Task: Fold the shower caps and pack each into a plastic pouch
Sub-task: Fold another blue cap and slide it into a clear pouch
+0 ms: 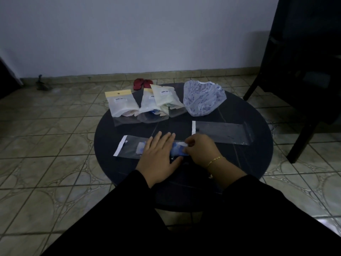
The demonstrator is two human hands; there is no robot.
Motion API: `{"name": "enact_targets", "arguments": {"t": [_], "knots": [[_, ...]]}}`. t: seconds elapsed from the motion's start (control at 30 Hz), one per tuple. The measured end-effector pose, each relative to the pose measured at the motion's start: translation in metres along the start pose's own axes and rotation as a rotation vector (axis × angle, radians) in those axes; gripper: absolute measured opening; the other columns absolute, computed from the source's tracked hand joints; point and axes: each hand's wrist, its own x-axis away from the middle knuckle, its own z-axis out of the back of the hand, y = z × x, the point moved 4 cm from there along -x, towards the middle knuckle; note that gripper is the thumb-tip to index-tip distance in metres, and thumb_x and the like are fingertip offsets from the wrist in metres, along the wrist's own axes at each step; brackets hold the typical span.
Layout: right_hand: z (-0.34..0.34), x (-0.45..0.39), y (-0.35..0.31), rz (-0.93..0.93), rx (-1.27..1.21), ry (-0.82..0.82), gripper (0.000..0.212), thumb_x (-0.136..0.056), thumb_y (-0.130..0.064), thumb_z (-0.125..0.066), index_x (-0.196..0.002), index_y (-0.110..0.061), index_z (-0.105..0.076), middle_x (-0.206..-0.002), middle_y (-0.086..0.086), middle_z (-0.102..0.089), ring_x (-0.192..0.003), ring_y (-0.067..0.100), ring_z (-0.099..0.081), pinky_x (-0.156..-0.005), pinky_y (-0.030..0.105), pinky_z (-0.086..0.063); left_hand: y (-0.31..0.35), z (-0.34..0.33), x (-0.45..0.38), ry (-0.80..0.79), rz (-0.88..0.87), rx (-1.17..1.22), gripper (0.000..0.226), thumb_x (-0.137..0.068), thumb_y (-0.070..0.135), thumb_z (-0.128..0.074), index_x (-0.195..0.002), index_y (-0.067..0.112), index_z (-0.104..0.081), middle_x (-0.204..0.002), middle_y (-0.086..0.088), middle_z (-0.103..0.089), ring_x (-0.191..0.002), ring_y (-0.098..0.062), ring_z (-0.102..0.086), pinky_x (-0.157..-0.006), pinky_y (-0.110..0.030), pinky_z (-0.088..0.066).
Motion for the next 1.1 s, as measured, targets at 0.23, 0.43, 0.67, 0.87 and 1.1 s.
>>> {"name": "enact_targets", "arguments": {"t": [0.23,0.43,0.67,0.87,1.1], "knots": [[-0.016,-0.002,-0.021,-0.019,-0.319,-0.037,0.041,-0.086,-0.010,-0.060,-0.124,-0.009,-0.046,-0.099,0.000,-0.053,-0.078,0.011,-0.056,-0.065,0.019,-0.047,0.001,0.004,0.000,0.023,-0.009,0.196,0.101,-0.083,0.055,-0.050,-0.148,0.015,0.017,-0.155,0.001,-0.024,-0.144,-0.013,-0.013,-0.118,-0.032,0.002],[-0.018,-0.012,-0.022,-0.010,-0.140,-0.037,0.047,-0.086,-0.015,-0.061,-0.131,-0.014,-0.046,-0.126,0.008,-0.052,-0.107,0.022,-0.057,-0.082,0.025,-0.049,0.003,0.011,0.003,0.029,-0.008,0.338,0.111,-0.080,0.048,-0.061,-0.146,0.017,0.023,-0.154,0.003,-0.026,-0.142,-0.009,-0.018,-0.118,-0.028,0.001],[-0.011,-0.014,-0.028,-0.062,0.458,-0.242,0.030,-0.089,-0.037,-0.053,-0.117,-0.034,-0.060,-0.136,0.000,-0.048,-0.133,0.030,-0.030,-0.106,0.047,-0.025,-0.003,0.018,0.009,0.123,0.022,0.481,0.090,-0.085,0.017,-0.061,-0.150,0.019,0.001,-0.156,-0.002,-0.021,-0.144,-0.021,-0.015,-0.117,-0.045,-0.016],[0.007,-0.008,-0.023,-0.039,-0.063,-0.230,0.006,-0.080,-0.009,-0.070,-0.080,-0.014,-0.066,-0.082,0.006,-0.064,-0.068,0.014,-0.058,-0.062,0.024,-0.050,-0.005,0.033,0.014,0.548,0.195,0.260,0.068,-0.067,0.014,-0.055,-0.133,0.016,-0.039,-0.145,-0.011,-0.038,-0.137,-0.025,-0.024,-0.110,-0.048,-0.017],[0.015,-0.016,-0.018,-0.191,-0.786,-0.128,0.010,-0.083,0.003,-0.063,-0.078,-0.006,-0.063,-0.073,0.014,-0.063,-0.057,0.019,-0.060,-0.057,0.030,-0.055,0.009,0.044,-0.009,0.691,0.491,0.536,0.030,-0.081,0.027,-0.068,-0.105,0.024,-0.051,-0.138,-0.008,-0.033,-0.123,-0.025,-0.039,-0.100,-0.041,-0.031]]}}
